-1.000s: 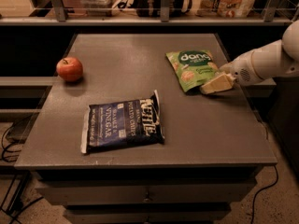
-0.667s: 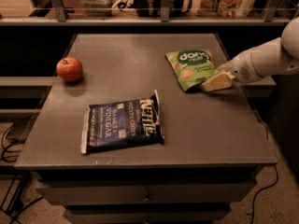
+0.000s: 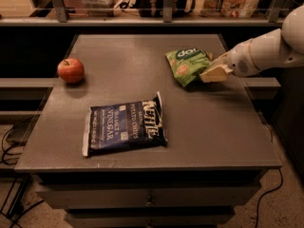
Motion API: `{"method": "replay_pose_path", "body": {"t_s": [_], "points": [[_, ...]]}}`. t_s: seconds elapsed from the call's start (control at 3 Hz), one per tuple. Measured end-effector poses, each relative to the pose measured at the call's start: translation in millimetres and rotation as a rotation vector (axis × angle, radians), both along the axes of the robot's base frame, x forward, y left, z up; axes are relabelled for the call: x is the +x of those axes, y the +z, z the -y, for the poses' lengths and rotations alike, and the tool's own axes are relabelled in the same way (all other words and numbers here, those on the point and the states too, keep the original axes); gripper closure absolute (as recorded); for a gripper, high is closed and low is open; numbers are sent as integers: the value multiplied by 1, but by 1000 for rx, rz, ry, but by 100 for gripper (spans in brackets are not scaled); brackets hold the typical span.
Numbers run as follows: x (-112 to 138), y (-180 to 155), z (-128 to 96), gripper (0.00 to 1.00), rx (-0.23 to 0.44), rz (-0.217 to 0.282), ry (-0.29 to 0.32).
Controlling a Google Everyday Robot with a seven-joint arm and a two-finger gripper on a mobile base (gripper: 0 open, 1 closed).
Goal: Move green rice chip bag near apple
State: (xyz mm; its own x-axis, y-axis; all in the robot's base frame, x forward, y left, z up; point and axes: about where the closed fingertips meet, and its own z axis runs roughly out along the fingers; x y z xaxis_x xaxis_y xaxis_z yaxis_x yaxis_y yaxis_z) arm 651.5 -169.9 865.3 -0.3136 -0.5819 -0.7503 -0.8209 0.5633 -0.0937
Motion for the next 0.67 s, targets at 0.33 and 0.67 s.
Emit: {"method": "replay_pose_path", "body": {"t_s": [0.33, 0.67], "points": [[5, 29, -32, 100, 19, 70, 82], [6, 62, -75, 100, 42, 139, 196]]}}
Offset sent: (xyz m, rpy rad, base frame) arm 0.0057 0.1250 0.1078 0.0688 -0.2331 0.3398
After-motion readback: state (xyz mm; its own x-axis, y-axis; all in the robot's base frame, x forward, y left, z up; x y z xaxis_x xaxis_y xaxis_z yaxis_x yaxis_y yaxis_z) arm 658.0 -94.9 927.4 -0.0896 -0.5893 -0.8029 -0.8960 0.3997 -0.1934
